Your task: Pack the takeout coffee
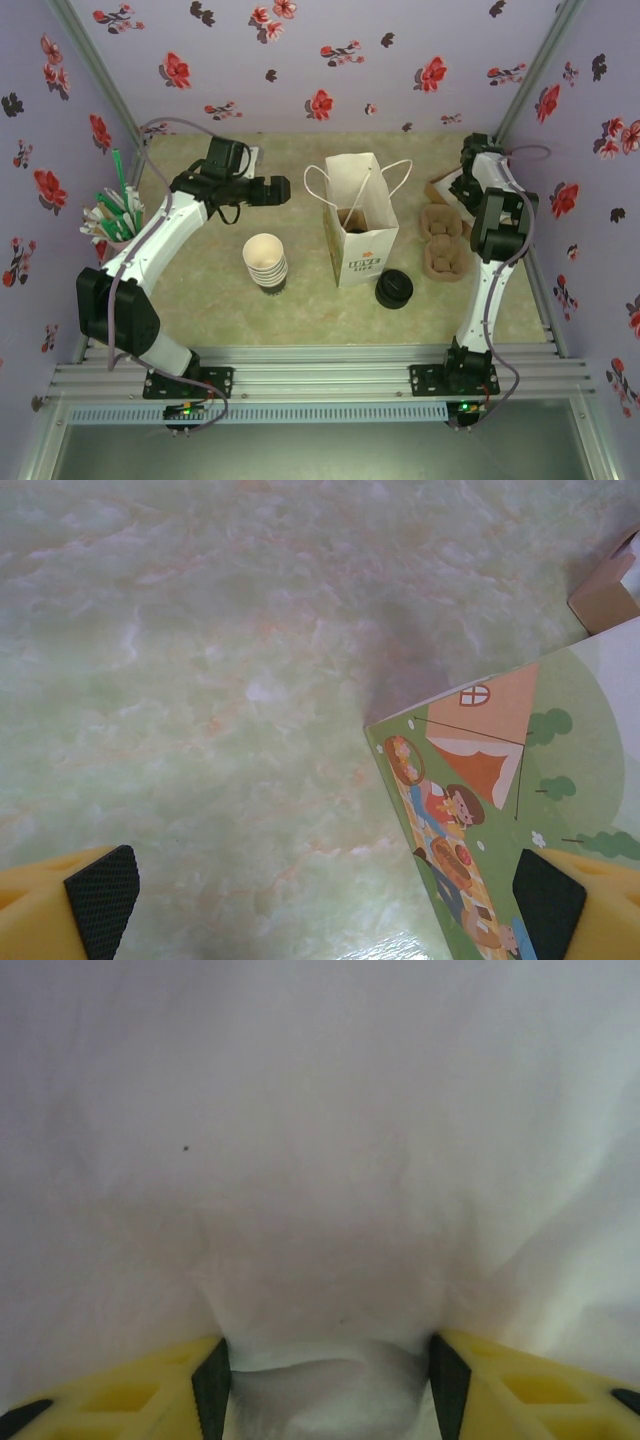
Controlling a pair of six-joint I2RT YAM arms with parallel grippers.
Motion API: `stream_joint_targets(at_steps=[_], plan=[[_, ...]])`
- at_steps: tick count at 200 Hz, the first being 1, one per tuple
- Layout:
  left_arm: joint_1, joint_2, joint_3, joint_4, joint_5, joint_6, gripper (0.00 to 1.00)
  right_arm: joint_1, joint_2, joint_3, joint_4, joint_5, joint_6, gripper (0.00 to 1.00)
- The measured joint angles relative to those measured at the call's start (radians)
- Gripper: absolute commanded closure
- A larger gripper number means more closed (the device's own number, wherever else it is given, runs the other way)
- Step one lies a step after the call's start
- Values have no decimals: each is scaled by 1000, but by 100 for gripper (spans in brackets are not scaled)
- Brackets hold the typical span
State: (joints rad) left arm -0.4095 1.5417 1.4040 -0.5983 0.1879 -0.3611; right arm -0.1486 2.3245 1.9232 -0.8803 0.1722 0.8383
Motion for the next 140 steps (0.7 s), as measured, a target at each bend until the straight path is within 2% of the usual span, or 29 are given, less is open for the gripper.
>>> stream_joint_targets(at_steps=[42, 81, 140], plan=[[-1, 0, 0, 0, 0, 0, 1, 0, -8, 0, 0, 1, -8, 58], [-6, 0, 0, 0, 0, 0, 1, -2, -23, 0, -3, 0, -17, 76], [-8, 4, 0, 0, 0, 0, 1, -2, -62, 0, -5, 1, -19, 79]])
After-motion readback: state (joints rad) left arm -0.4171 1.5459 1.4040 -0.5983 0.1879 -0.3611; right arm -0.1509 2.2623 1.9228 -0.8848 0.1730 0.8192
